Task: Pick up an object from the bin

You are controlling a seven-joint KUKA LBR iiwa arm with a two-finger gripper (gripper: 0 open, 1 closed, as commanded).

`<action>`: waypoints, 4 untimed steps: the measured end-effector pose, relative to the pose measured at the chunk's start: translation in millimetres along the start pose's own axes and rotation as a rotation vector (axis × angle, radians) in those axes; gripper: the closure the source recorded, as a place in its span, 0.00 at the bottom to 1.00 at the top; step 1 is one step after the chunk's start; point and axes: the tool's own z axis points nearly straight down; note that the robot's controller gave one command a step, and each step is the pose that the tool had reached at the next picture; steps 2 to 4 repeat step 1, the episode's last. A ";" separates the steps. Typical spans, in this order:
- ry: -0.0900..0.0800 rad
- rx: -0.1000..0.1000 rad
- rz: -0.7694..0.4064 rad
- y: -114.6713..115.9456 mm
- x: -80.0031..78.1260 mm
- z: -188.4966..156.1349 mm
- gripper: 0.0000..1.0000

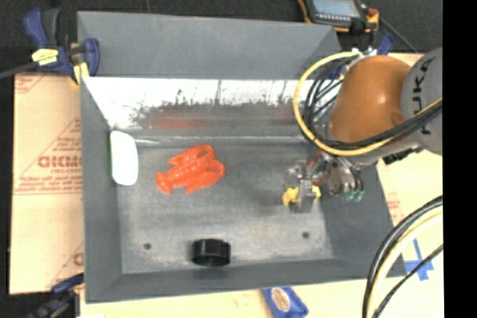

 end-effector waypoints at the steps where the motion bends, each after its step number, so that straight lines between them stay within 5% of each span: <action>1: -0.029 0.006 -0.078 -13.5 0.6 6.3 1.00; 4: -0.029 0.006 -0.078 -13.5 0.6 6.3 1.00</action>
Offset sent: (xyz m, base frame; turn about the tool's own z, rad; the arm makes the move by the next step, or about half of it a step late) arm -0.0106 0.0356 0.1419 -0.0492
